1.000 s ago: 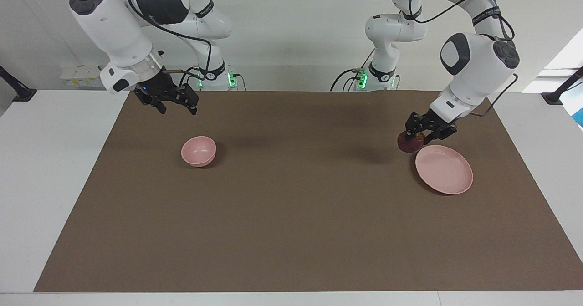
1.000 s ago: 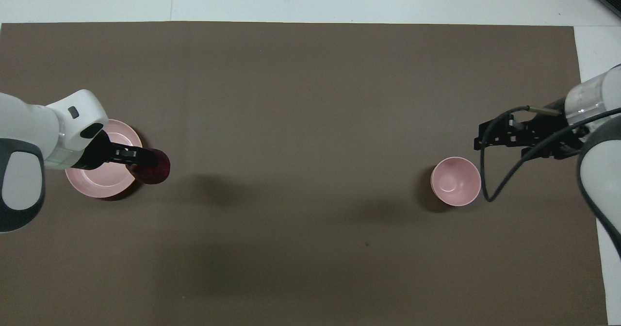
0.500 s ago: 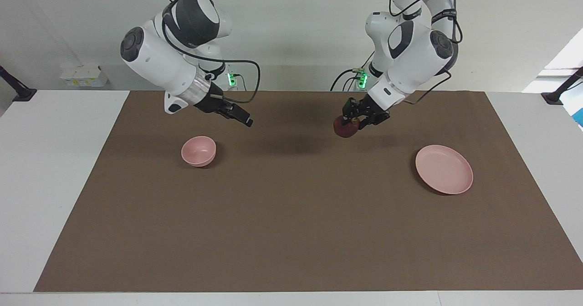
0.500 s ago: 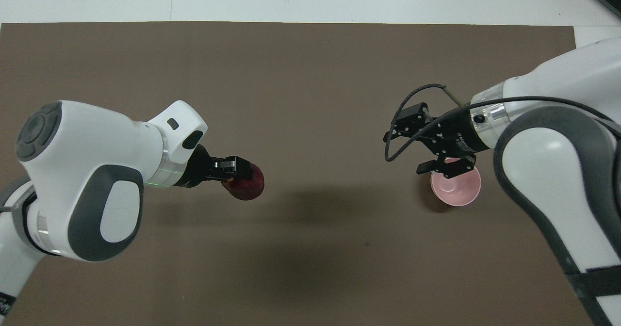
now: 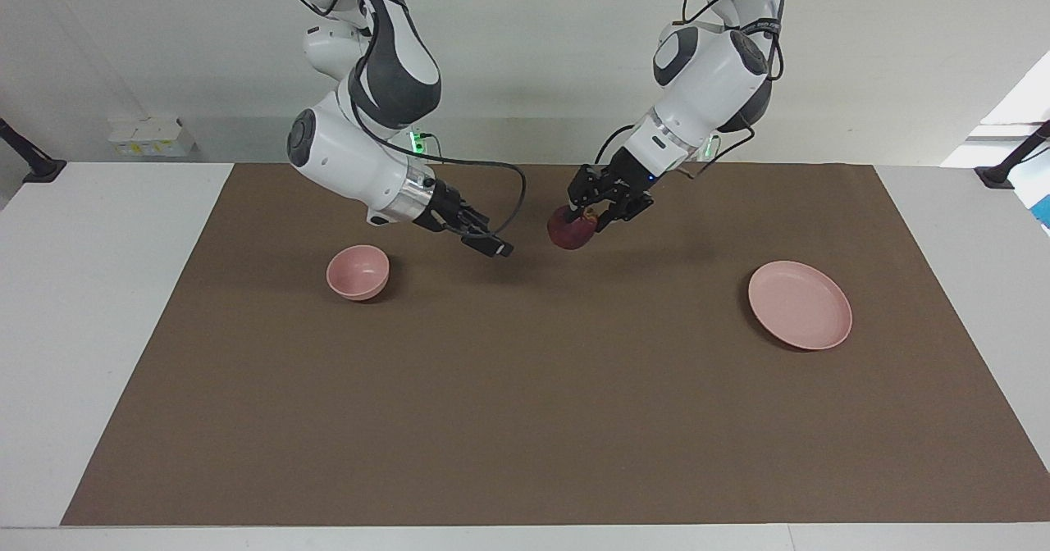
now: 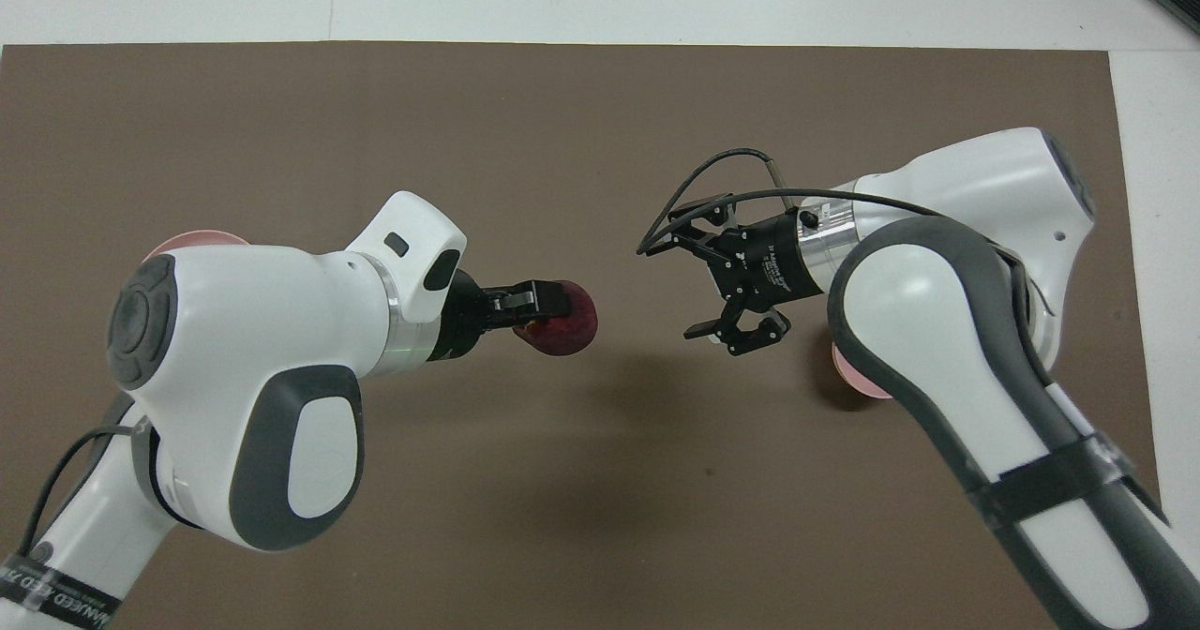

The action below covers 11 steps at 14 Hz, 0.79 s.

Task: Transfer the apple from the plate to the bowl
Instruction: 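Lift the apple with the left gripper while the right gripper approaches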

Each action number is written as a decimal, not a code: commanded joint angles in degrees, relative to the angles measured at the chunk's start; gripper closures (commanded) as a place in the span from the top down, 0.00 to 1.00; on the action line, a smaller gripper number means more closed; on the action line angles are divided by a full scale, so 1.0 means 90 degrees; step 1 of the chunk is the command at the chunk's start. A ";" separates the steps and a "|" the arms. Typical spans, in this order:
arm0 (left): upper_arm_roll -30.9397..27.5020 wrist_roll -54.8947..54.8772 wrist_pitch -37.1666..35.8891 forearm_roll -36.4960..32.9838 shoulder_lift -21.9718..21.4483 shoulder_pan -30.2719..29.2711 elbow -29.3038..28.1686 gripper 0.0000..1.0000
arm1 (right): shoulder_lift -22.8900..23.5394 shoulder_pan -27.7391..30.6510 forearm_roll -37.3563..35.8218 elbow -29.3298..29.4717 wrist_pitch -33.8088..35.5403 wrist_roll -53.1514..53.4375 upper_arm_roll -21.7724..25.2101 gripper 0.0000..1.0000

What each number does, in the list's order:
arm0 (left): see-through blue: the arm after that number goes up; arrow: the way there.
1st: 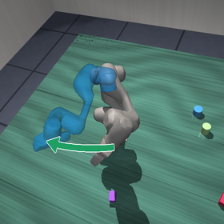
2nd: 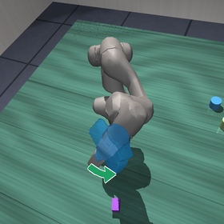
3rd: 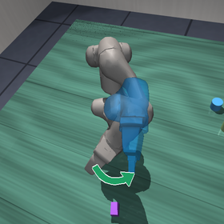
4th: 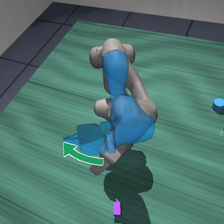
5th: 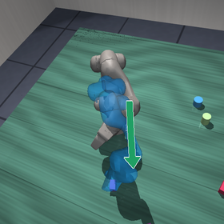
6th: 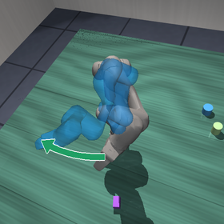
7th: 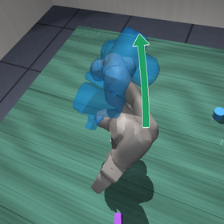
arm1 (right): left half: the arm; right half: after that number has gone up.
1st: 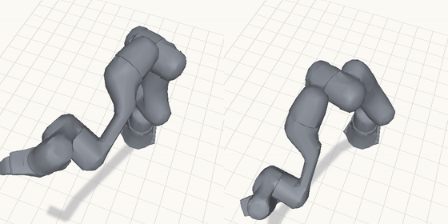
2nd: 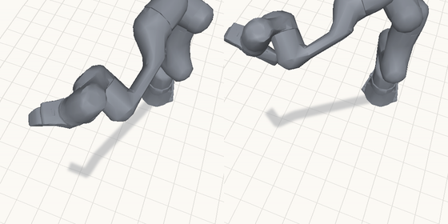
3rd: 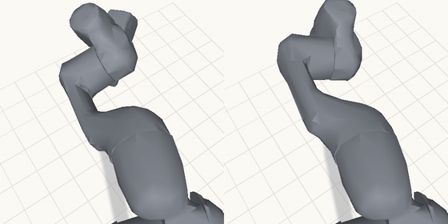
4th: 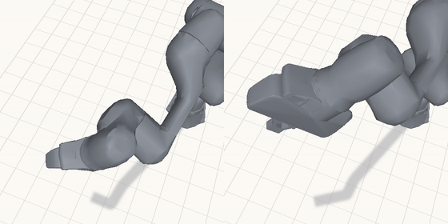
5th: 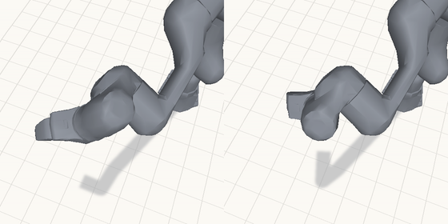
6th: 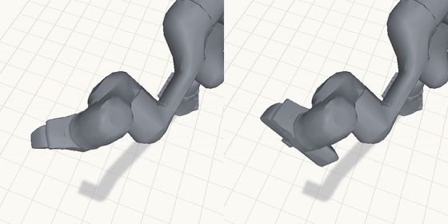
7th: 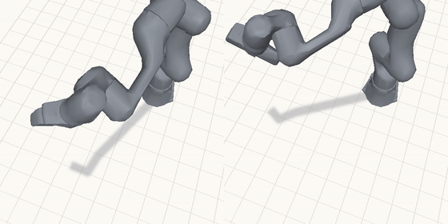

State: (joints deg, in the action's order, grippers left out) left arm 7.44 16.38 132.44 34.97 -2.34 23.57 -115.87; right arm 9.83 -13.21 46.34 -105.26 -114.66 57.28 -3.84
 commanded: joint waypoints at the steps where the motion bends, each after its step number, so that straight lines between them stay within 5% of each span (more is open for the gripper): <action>1: -0.0056 0.0250 0.0265 0.0109 -0.0072 0.0242 -0.0095 0.00 | -0.0048 -0.0251 0.0193 -0.0072 -0.0443 0.0752 0.0007 1.00; 11: -0.0036 0.0250 0.0734 0.0050 -0.0014 0.0262 -0.0026 0.00 | -0.0165 -0.0769 0.0231 -0.0219 -0.0443 0.1378 0.0007 1.00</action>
State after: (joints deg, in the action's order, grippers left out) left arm 7.46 18.26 136.56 35.01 -2.30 25.17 -115.95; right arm 9.82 -19.16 46.71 -105.50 -118.45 67.14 -3.80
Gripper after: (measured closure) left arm 0.370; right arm 0.000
